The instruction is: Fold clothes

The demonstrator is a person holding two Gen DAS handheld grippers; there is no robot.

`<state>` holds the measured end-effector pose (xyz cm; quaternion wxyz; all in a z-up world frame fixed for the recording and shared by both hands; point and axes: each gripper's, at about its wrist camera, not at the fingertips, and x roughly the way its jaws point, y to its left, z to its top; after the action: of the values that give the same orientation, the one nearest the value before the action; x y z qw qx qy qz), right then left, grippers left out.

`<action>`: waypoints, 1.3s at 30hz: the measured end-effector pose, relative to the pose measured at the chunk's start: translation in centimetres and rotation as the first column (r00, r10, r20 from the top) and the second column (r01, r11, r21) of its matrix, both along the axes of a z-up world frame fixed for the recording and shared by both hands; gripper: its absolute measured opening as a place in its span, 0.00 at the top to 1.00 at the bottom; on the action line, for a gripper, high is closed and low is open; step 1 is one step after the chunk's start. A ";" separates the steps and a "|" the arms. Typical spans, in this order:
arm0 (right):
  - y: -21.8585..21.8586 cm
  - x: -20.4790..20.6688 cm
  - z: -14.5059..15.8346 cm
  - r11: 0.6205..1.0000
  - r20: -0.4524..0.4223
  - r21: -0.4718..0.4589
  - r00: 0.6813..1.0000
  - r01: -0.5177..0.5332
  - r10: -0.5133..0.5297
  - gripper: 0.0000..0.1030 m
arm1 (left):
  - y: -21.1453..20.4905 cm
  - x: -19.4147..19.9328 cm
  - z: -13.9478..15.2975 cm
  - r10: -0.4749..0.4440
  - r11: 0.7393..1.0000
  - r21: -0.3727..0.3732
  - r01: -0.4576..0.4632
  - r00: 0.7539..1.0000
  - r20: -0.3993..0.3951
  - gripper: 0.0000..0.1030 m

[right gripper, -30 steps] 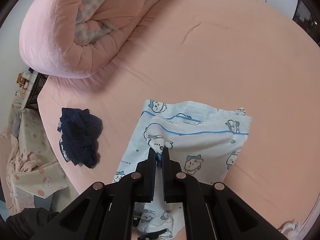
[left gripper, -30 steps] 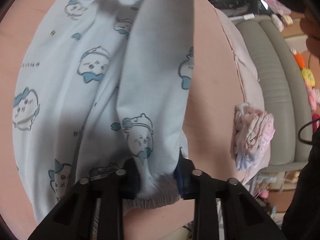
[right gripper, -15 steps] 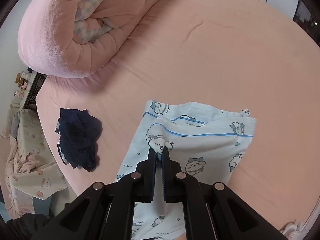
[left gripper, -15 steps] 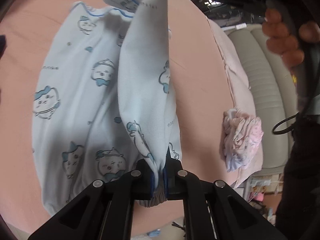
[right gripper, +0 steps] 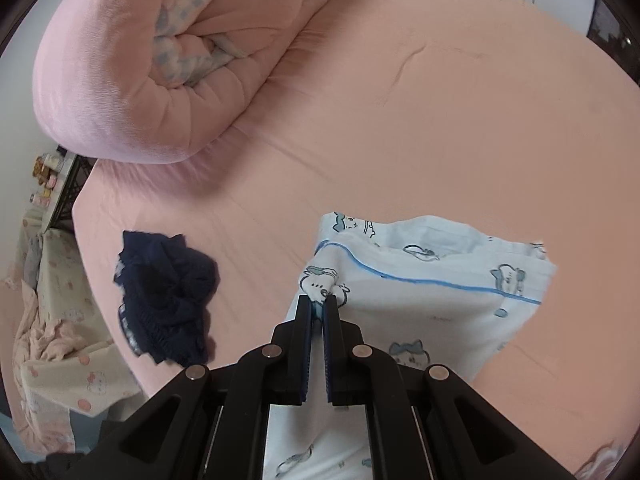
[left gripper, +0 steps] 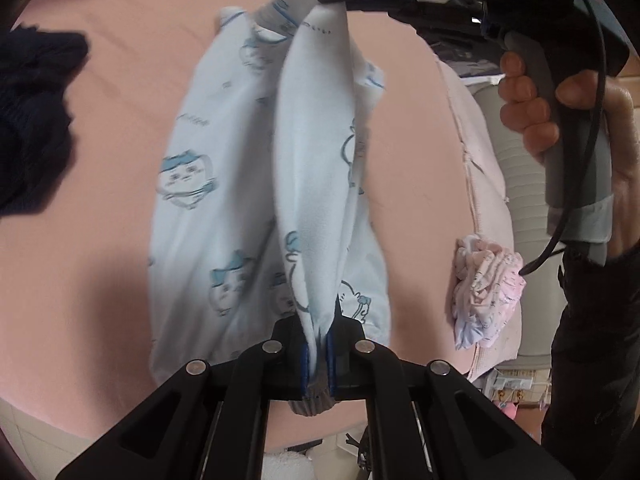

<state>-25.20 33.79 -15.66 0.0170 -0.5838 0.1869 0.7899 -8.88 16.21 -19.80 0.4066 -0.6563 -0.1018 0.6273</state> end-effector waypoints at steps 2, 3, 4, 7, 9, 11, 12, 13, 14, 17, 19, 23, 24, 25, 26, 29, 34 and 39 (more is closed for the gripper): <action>-0.3 -0.3 -1.3 1.000 0.010 -0.017 1.000 0.010 -0.009 0.97 | -0.7 -0.2 -0.2 0.010 1.000 -0.019 -0.011 1.000 -0.006 0.95; -0.5 -0.3 -1.6 1.000 0.006 -0.021 1.000 0.013 -0.013 0.97 | -1.0 -0.4 -0.3 0.010 0.999 -0.037 -0.011 1.000 -0.025 0.95; -0.6 -0.3 -1.9 1.000 0.001 -0.022 1.000 0.015 -0.015 0.97 | -1.2 -0.5 -0.4 0.003 0.999 -0.043 -0.004 1.000 -0.028 0.95; -1.1 -0.7 -2.2 1.000 -0.024 0.002 1.000 0.009 -0.009 0.97 | -1.8 -1.0 -0.9 0.007 0.999 -0.043 -0.007 1.000 -0.002 0.94; -1.2 -1.0 -2.5 1.000 -0.012 -0.008 1.000 0.004 -0.005 0.96 | -1.9 -1.3 -1.4 0.020 0.998 -0.059 -0.018 0.999 0.028 0.93; -1.4 -1.0 -3.0 1.000 0.011 -0.003 1.000 0.001 -0.001 0.90 | -2.1 -1.5 -1.6 0.024 0.996 -0.089 -0.020 0.999 0.042 0.88; -1.4 -0.9 -3.1 1.000 0.015 0.003 1.000 0.002 -0.002 0.84 | -2.1 -1.5 -1.6 0.020 0.994 -0.112 -0.016 0.999 0.036 0.80; -1.5 -0.8 -3.2 1.000 0.018 0.009 1.000 0.003 -0.003 0.63 | -2.2 -1.5 -1.3 0.012 0.990 -0.139 -0.010 1.000 0.017 0.68; -1.4 -0.6 -3.1 1.000 0.020 0.011 1.000 0.004 -0.005 0.38 | -2.1 -1.4 -0.9 -0.001 0.988 -0.153 0.000 1.000 -0.008 0.59; -0.7 0.2 -2.4 1.000 0.000 0.001 1.000 0.027 -0.027 0.18 | -2.2 -1.3 0.4 -0.044 0.983 -0.183 0.028 0.995 -0.085 0.15; -0.1 1.0 -1.8 0.999 -0.024 -0.025 0.999 0.039 -0.040 0.18 | -2.2 -1.2 1.6 -0.072 0.979 -0.198 0.041 0.986 -0.150 0.15; 0.8 3.5 -0.6 0.998 -0.047 -0.042 0.998 0.040 -0.042 0.18 | -2.2 -1.4 2.9 -0.116 0.974 -0.218 0.068 0.970 -0.215 0.15; 0.8 4.3 -0.2 0.999 -0.055 -0.027 0.998 0.035 -0.036 0.18 | -2.3 -1.6 3.1 -0.121 0.973 -0.217 0.072 0.968 -0.220 0.15; 0.9 5.3 0.1 0.999 -0.067 -0.008 0.997 0.035 -0.035 0.18 | -2.3 -1.9 3.2 -0.125 0.973 -0.216 0.076 0.966 -0.224 0.15; 1.0 6.3 0.3 0.999 -0.076 0.012 0.997 0.034 -0.033 0.18 | -2.6 -2.3 3.3 -0.124 0.974 -0.213 0.075 0.965 -0.229 0.15; 1.2 9.3 0.5 0.997 -0.082 0.078 0.997 0.020 -0.013 0.18 | -2.5 -2.9 4.0 -0.139 0.975 -0.208 0.083 0.952 -0.272 0.15; 0.9 13.7 -1.0 0.987 -0.075 0.157 0.997 0.029 -0.017 0.18 | -1.8 -4.1 4.9 -0.153 0.972 -0.217 0.085 0.936 -0.318 0.15; 1.4 17.0 -3.6 0.996 -0.023 0.053 0.998 0.065 -0.064 0.18 | -1.5 -4.8 4.8 -0.173 0.962 -0.261 0.086 0.927 -0.333 0.15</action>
<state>-8.19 35.20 -19.28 0.0561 -0.5684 0.1846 0.7998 -13.71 14.76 -15.04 0.3761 -0.5831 0.0935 0.7140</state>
